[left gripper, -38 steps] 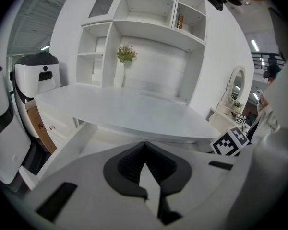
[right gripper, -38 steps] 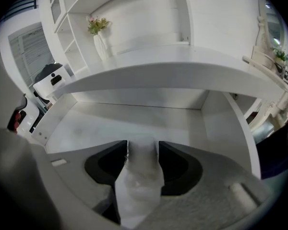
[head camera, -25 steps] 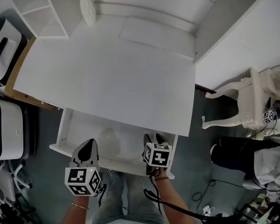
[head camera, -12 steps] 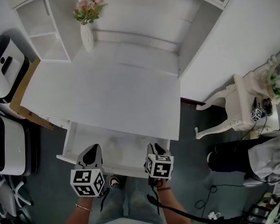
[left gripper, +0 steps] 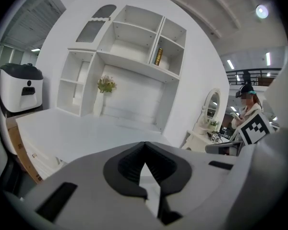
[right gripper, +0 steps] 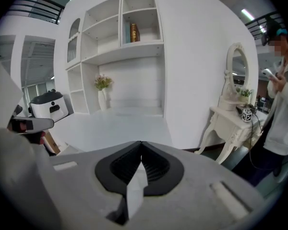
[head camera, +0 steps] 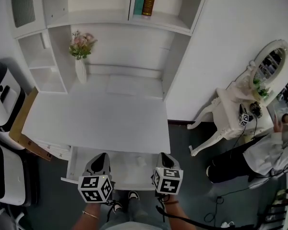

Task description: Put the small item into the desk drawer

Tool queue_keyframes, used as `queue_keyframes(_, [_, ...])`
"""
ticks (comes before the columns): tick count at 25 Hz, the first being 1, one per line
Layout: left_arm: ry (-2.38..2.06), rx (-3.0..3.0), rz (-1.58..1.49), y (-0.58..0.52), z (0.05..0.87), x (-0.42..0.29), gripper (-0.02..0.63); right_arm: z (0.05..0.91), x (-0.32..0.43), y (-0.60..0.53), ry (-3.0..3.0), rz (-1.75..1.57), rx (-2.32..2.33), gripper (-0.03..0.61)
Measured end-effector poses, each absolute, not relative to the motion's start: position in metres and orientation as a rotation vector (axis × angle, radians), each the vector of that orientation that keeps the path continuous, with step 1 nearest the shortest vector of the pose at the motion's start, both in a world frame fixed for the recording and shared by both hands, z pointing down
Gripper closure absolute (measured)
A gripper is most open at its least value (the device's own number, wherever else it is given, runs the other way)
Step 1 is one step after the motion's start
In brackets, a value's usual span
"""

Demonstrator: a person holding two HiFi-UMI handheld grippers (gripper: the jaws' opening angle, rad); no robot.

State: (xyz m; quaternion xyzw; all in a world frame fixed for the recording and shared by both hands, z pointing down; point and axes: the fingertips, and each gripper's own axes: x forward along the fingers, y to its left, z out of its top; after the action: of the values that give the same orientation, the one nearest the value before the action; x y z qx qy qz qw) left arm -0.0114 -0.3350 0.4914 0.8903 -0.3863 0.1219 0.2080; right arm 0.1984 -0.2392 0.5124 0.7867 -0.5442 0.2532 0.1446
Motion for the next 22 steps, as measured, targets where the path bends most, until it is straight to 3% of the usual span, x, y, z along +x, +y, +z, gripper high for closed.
queue_keyframes(12, [-0.967,2.672,0.149,-0.355,0.403,0.04,0.621,0.4,0.239,-0.183,-1.532,0.33,2.591,0.572])
queue_keyframes(22, [-0.939,2.709,0.131,-0.347,0.392,0.064,0.621,0.393,0.266,-0.146,-1.474,0.315,2.661,0.572])
